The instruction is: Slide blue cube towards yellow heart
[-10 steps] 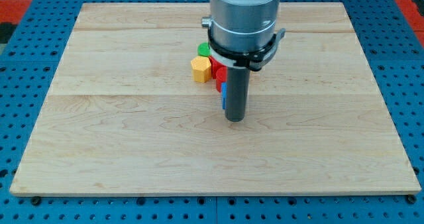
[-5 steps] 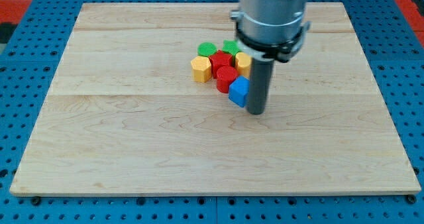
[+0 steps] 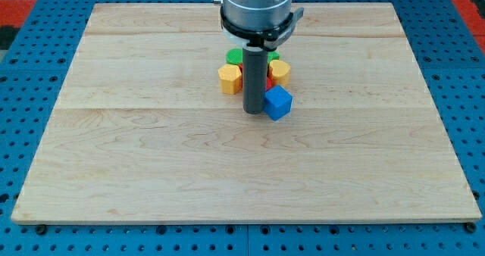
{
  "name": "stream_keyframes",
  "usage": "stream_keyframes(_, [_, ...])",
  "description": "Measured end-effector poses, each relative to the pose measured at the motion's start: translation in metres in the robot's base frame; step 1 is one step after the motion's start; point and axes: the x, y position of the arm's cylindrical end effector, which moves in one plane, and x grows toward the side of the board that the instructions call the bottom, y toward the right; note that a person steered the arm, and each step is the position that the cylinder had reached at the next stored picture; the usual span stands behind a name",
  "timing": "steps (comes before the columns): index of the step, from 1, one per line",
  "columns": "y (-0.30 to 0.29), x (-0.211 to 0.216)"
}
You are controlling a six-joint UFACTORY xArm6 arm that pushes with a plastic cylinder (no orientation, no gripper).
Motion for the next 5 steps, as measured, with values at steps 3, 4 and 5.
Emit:
stream_keyframes(3, [0.005, 0.005])
stream_keyframes(4, [0.015, 0.014])
stream_keyframes(5, [0.035, 0.014])
